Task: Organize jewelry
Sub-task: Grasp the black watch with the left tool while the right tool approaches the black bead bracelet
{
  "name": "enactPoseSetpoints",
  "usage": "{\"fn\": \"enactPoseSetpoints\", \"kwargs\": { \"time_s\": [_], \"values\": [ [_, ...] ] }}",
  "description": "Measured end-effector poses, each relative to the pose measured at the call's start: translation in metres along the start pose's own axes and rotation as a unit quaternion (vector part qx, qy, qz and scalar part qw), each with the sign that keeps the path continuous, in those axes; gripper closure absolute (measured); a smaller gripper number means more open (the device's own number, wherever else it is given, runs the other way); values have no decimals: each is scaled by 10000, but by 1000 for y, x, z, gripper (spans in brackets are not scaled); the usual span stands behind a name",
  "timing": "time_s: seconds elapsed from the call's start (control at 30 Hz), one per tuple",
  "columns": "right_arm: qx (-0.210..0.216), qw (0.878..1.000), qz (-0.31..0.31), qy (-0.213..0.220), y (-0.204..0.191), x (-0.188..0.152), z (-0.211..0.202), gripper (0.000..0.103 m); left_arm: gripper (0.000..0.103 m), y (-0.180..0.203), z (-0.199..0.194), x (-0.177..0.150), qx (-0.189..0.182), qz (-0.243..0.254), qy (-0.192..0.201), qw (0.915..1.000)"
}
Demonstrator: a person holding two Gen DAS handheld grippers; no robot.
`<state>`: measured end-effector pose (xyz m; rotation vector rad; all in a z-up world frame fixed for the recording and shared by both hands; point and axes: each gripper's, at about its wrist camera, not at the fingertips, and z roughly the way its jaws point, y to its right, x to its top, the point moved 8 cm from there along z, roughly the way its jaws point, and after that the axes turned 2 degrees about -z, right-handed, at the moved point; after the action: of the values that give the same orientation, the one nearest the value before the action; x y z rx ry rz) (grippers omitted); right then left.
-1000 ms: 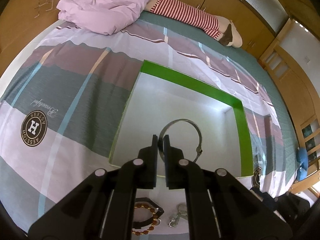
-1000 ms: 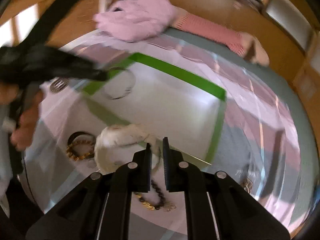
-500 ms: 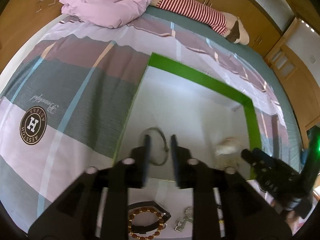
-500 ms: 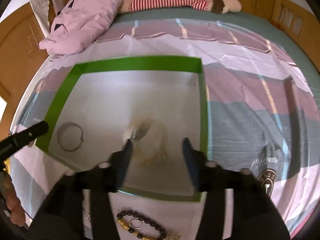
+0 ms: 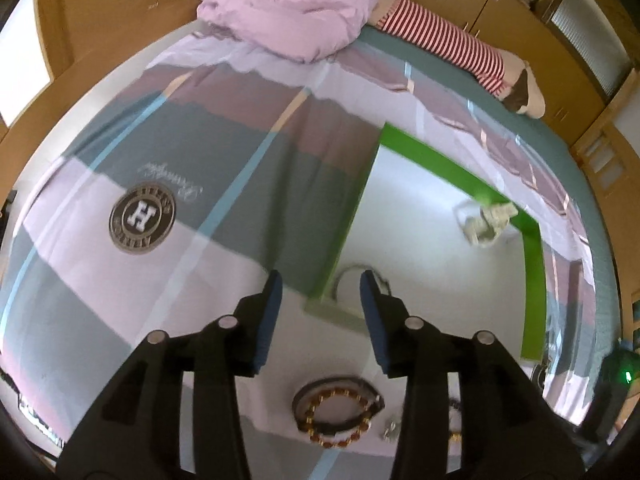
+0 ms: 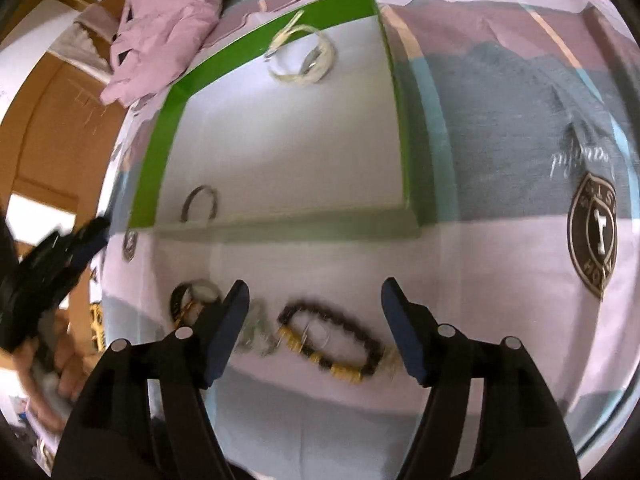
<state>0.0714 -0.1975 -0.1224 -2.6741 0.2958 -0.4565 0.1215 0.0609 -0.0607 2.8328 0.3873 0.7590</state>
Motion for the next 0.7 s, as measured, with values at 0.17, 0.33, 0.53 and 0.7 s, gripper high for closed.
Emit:
{"fn": "enactPoseSetpoints", "kwargs": {
  "time_s": [0.17,0.33,0.53,0.7],
  "values": [
    [-203,9988,-7,453,0,28,4,32,56,6,0,-20,-58,213,-209,9995],
    [-498,9973,-293,443,-4,25,7,32,52,9,4,-34,-48,542,-450,9975],
    [-1236,9823,-1406,-88,-28,-23,16,47,53,9,8,-60,-313,1222,-988,9871],
    [-1322,9758,-1690,-430,-30,-39,28,52,54,-3,13,-73,-175,1515,-1132,9818]
  ]
}}
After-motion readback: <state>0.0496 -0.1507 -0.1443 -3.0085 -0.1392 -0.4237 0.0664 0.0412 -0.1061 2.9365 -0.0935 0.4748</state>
